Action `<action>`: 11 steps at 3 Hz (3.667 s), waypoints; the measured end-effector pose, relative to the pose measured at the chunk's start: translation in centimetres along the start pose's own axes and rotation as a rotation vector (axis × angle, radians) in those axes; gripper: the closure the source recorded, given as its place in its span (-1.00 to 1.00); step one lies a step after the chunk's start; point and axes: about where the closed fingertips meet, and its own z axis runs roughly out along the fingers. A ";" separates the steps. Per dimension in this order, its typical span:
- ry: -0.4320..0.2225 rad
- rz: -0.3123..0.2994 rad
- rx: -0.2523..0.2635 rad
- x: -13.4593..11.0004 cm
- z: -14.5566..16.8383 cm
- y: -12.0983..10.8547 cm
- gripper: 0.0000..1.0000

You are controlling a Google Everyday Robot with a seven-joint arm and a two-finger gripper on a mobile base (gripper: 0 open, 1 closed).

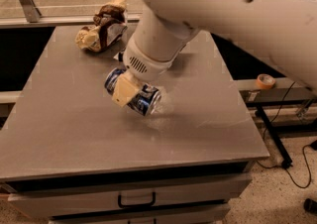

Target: Place pepsi can upright

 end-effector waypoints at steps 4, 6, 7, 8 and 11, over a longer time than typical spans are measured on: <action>-0.583 0.166 -0.233 0.0 -0.6 -6.4 1.00; -1.047 0.242 -0.268 1.2 -3.3 -8.9 1.00; -1.144 0.131 -0.228 0.3 -3.6 -7.2 1.00; -1.153 0.055 -0.154 0.0 -3.1 -6.0 1.00; -1.131 0.015 -0.073 -0.2 -0.4 -3.9 0.63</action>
Offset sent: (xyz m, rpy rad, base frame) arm 0.0371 -0.0183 0.0153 0.2208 -0.0373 -0.0228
